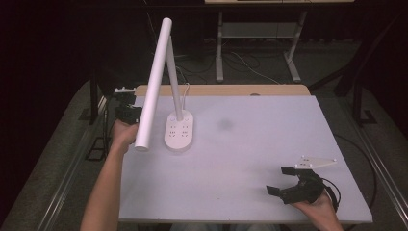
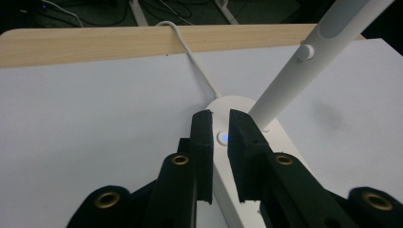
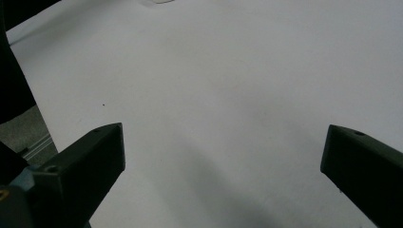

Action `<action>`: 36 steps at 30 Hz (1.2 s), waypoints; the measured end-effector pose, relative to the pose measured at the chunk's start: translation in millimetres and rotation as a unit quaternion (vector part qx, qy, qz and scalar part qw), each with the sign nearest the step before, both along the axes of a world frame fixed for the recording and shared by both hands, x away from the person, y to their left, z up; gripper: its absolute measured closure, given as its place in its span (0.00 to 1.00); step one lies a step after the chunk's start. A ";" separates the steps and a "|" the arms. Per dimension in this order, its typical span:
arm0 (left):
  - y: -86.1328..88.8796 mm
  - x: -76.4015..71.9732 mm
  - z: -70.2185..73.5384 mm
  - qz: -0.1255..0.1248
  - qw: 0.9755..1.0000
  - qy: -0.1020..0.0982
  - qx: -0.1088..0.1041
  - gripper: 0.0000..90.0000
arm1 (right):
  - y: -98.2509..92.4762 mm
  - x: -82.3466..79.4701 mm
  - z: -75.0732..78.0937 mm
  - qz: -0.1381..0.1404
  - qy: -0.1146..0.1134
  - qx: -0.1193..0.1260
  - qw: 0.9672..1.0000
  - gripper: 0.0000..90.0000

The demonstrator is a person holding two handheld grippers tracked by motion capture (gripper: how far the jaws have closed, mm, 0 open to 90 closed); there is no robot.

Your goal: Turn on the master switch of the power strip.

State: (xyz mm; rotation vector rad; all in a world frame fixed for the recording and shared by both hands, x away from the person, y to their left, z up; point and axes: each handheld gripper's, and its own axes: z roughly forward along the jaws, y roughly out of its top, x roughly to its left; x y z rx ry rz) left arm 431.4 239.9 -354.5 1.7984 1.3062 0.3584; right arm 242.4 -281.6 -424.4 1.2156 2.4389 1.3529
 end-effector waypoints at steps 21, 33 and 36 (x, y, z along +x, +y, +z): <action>14.6 -46.6 13.9 -0.029 0.997 -0.021 -0.062 0.10 | 0.1 0.0 0.2 -0.001 0.001 0.003 1.000 0.00; 3.9 -73.5 8.7 -0.070 0.994 -0.032 -0.083 0.00 | 0.0 -0.3 0.5 -0.001 0.001 0.003 1.000 0.00; 0.4 -80.7 7.9 -0.076 0.993 -0.036 -0.083 0.00 | 0.1 -0.4 0.4 -0.001 0.002 0.003 1.000 0.00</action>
